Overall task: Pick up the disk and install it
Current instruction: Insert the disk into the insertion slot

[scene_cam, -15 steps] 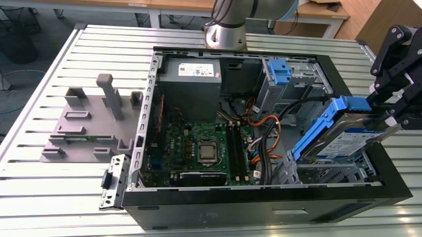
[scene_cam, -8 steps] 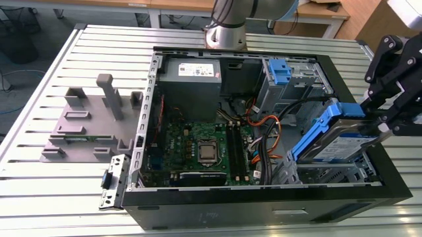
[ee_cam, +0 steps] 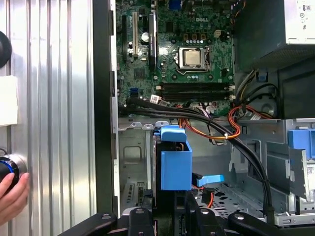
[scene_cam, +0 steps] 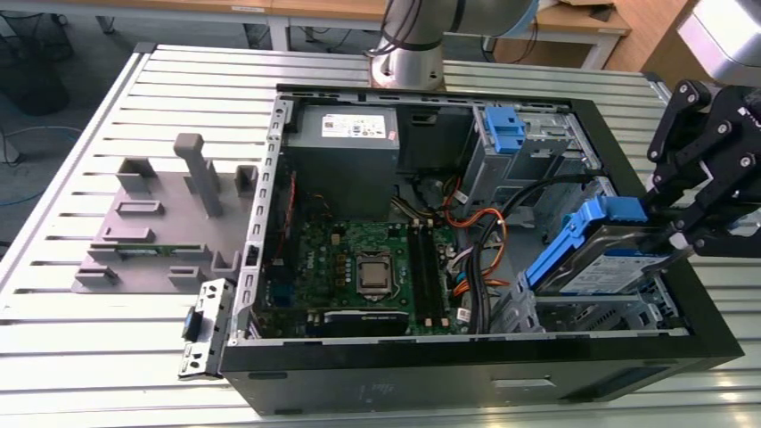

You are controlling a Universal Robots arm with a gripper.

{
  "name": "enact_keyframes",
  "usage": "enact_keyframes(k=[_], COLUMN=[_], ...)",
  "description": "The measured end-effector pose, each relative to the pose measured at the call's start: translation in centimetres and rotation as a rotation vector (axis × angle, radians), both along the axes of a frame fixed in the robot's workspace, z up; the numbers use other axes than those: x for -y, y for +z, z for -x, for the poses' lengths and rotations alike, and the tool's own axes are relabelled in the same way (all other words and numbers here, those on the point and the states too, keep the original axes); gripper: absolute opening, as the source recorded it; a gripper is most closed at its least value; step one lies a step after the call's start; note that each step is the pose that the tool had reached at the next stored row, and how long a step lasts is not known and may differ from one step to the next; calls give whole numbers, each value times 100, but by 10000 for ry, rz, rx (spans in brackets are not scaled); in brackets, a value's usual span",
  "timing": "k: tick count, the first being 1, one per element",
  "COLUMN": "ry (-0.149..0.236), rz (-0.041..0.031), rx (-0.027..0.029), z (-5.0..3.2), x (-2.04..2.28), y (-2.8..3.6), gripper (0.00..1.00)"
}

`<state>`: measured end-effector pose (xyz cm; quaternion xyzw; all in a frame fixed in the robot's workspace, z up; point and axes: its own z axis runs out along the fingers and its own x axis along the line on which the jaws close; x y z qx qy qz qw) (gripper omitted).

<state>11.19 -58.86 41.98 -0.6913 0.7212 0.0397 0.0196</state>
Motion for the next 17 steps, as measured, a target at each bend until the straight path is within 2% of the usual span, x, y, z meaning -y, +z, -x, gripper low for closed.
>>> enact_keyframes(k=[6, 15, 17], ry=[0, 0, 0], rz=[-5, -3, -1], rx=[0, 0, 0], z=[0, 0, 0], x=[0, 7, 7], y=[-11, -170, -178], gripper=[35, 35, 35])
